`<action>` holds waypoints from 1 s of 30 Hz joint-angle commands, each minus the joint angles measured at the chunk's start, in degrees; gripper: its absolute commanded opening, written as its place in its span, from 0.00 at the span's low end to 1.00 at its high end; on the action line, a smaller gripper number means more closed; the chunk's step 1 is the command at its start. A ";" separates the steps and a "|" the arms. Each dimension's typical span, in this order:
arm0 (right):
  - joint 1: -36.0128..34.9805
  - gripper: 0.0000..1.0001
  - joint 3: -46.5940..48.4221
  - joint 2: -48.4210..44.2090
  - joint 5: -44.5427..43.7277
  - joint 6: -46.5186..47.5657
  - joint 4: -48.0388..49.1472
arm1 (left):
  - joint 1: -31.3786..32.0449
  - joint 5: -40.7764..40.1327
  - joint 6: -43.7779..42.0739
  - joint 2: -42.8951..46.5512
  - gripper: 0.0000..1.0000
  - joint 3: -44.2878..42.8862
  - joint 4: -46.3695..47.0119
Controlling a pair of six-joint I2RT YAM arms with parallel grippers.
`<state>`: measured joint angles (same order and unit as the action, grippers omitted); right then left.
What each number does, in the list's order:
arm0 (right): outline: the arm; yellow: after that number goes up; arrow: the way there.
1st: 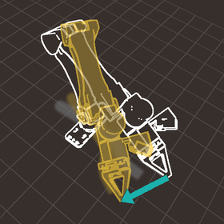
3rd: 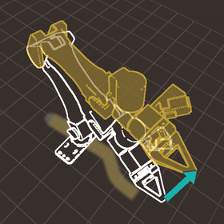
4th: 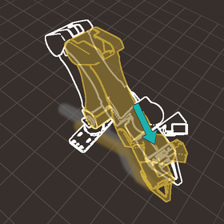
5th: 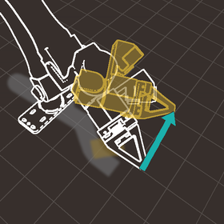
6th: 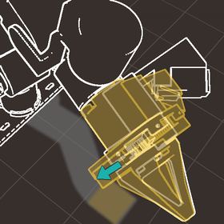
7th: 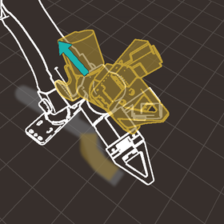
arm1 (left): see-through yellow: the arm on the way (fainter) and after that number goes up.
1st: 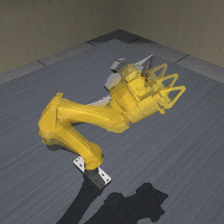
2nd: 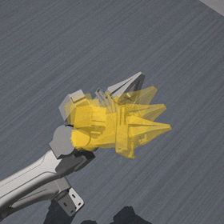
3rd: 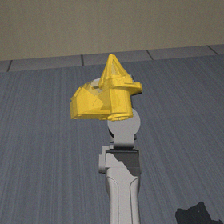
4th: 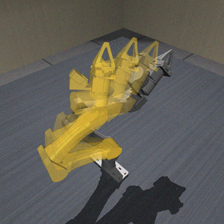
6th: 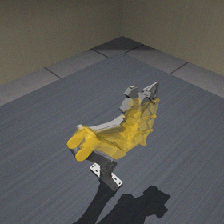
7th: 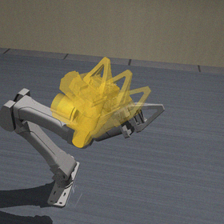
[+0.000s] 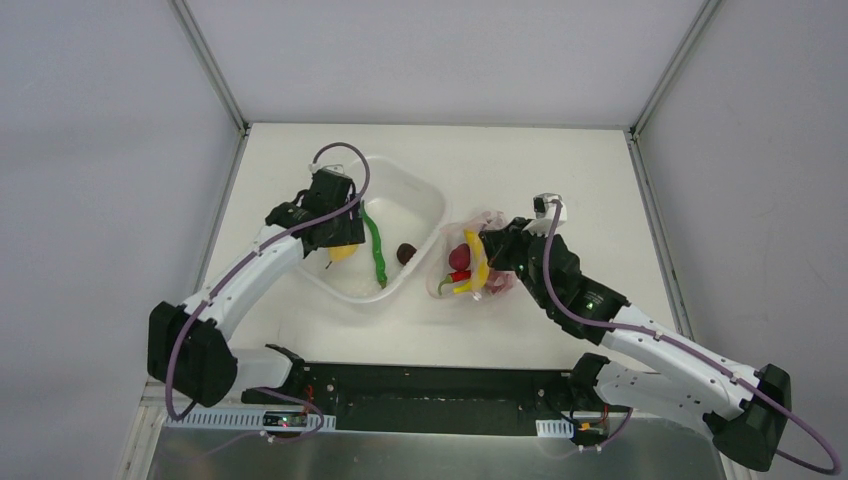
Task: Place the food in the zip-top bag and seal the zipper
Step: Pick up the fake fruit from the bin, then place the fake fruit in the zipper food storage bag.
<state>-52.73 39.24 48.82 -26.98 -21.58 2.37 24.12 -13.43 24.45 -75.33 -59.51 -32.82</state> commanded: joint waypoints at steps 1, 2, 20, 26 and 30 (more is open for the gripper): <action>0.50 0.00 4.37 1.17 1.24 -4.25 -3.24 | 1.37 6.88 -0.95 7.48 0.36 -2.28 1.27; 0.48 0.00 4.81 1.49 1.99 -5.07 -3.92 | 1.56 9.51 -0.82 8.91 0.36 -2.44 1.71; 0.60 0.00 8.11 4.46 5.20 -11.28 -5.05 | 18.21 32.28 17.41 17.27 0.33 2.51 32.03; 0.61 0.00 9.77 4.48 4.05 -11.69 -4.07 | 22.26 33.80 20.71 13.57 0.32 5.04 41.61; 0.57 0.00 10.32 3.96 4.73 -13.01 -3.53 | 23.96 31.04 22.76 10.81 0.30 7.04 50.21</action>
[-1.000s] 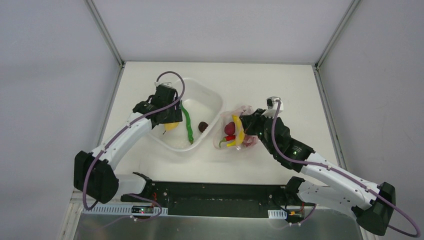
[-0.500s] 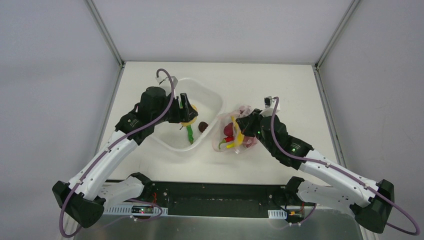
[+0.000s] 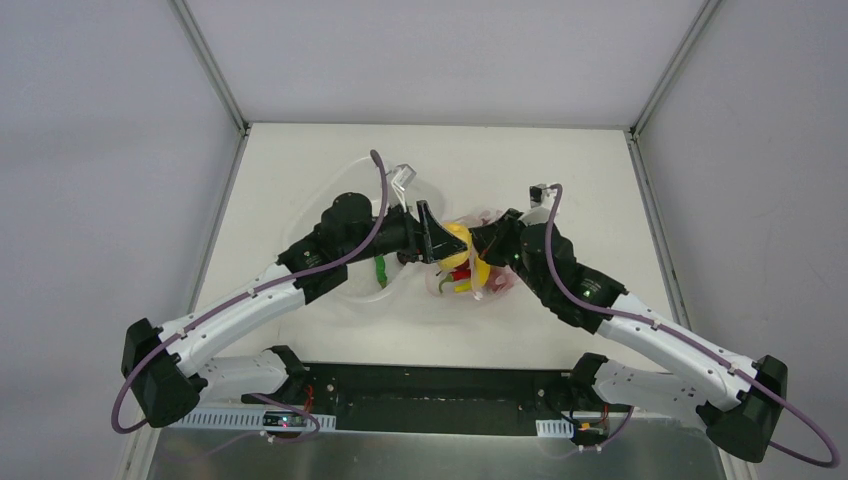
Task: Place the food in the zip-top bag and seal the zipper
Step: Place the fake fruit in the zipper food storage bag.
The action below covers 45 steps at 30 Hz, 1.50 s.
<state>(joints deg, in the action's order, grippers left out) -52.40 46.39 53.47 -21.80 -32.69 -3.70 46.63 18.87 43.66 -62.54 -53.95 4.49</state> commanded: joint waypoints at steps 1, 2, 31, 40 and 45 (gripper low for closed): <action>0.23 0.00 3.26 -0.84 -0.51 -2.20 2.52 | 1.78 -2.24 3.35 -2.77 0.29 1.37 14.01; 0.34 0.00 3.28 -1.05 -0.86 -2.70 2.50 | 2.21 -3.73 3.03 -3.24 0.29 1.28 14.14; 0.39 0.00 -0.06 -10.30 -12.01 -3.81 3.97 | 5.78 -5.83 -16.94 -14.95 0.99 -18.54 -14.33; 0.54 0.00 -1.06 -10.58 -14.12 -2.30 3.99 | 5.51 -11.44 -23.07 -2.99 0.99 -14.01 -21.19; 0.55 0.00 -1.13 -10.25 -12.93 -2.06 2.23 | 3.43 -18.49 -25.16 2.65 0.99 -12.56 -28.52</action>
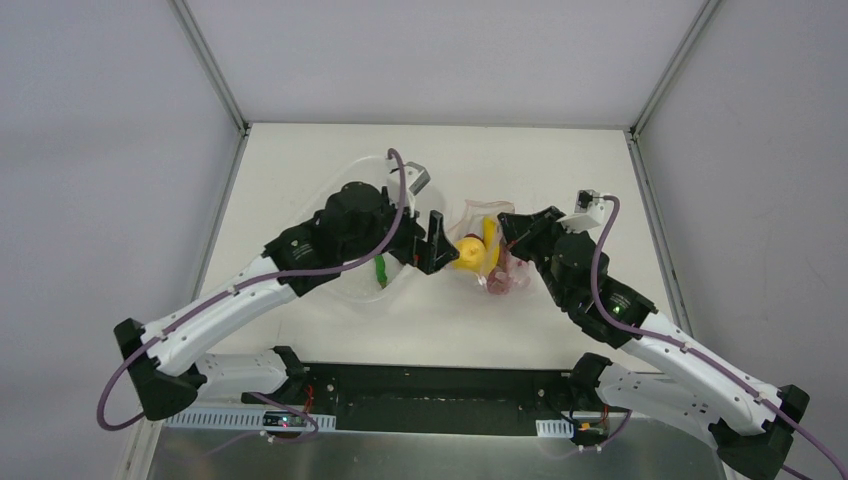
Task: Place the food in the zip-top bag and seal the zipper
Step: Place the fake fruit in the zipper food storage bag, then adjust the fake vegetable in the bin.
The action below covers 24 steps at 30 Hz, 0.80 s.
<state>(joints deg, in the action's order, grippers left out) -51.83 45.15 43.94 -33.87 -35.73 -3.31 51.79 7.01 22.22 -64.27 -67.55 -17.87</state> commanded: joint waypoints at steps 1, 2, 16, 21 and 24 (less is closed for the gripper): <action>-0.02 0.00 0.37 -0.59 -0.24 1.01 1.61 | -2.39 -7.98 -4.21 5.51 0.99 1.39 -7.38; -0.02 0.00 0.68 -0.52 0.34 1.01 1.08 | -2.94 -9.24 -4.63 6.22 0.99 1.79 -8.73; 0.32 0.00 10.75 6.30 7.16 8.62 -9.70 | -22.56 -8.11 -5.69 2.02 0.99 12.90 -18.48; 0.40 0.00 9.61 6.31 8.42 7.94 -8.19 | -27.55 -0.39 -5.71 -6.75 0.99 13.54 -13.58; 0.39 0.01 9.93 6.66 9.38 7.99 -8.48 | -28.28 2.42 -6.22 -11.29 0.96 12.96 -12.39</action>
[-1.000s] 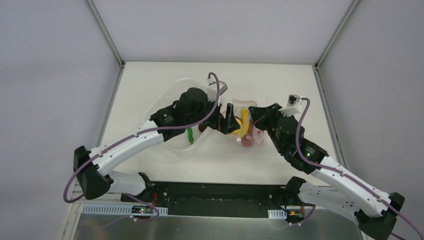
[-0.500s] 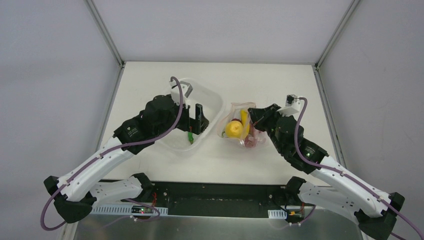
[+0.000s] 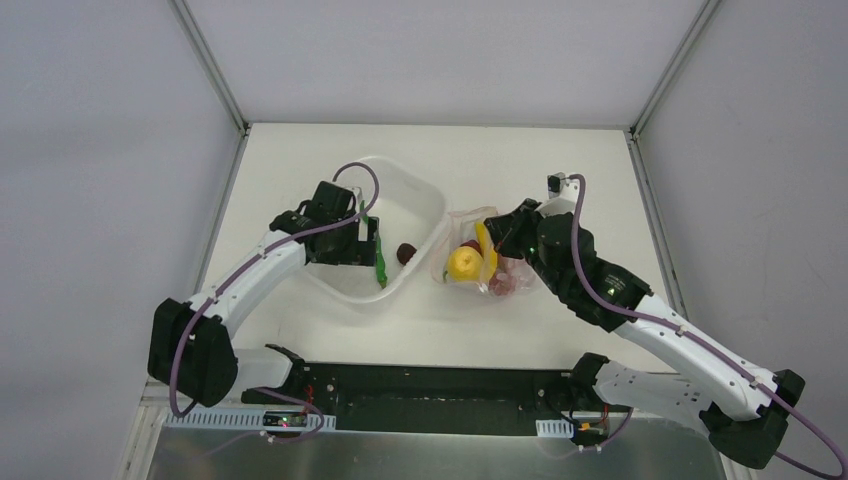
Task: Place the food in the zip-top bag and seal the zipper
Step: Adjust the fake vegetable in the bin.
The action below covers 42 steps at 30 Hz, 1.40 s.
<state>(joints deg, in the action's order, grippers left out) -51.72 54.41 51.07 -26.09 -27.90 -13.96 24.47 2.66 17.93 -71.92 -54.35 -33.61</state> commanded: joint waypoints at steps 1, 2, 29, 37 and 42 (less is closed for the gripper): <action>0.27 0.01 0.38 -0.45 1.69 -0.03 2.41 | -1.00 7.87 -2.29 -5.18 0.96 -0.08 4.16; 0.26 0.01 0.08 -0.50 1.73 -0.11 2.62 | -1.00 8.49 -2.43 -6.82 0.95 -0.43 4.19; 0.79 0.01 -0.53 0.47 3.41 -1.39 2.57 | -0.84 8.87 3.03 -8.65 0.26 6.18 15.24; 0.79 0.01 -1.06 0.67 3.86 -2.17 2.62 | -0.87 3.13 2.89 2.59 0.11 4.63 13.21; 0.77 0.02 -1.37 0.67 3.59 -2.20 2.99 | -0.91 2.52 3.22 4.32 0.10 4.25 13.04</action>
<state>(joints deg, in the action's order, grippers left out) -51.20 53.54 52.27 -22.02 -29.52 -13.61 23.57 7.46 20.51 -68.69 -48.51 -19.44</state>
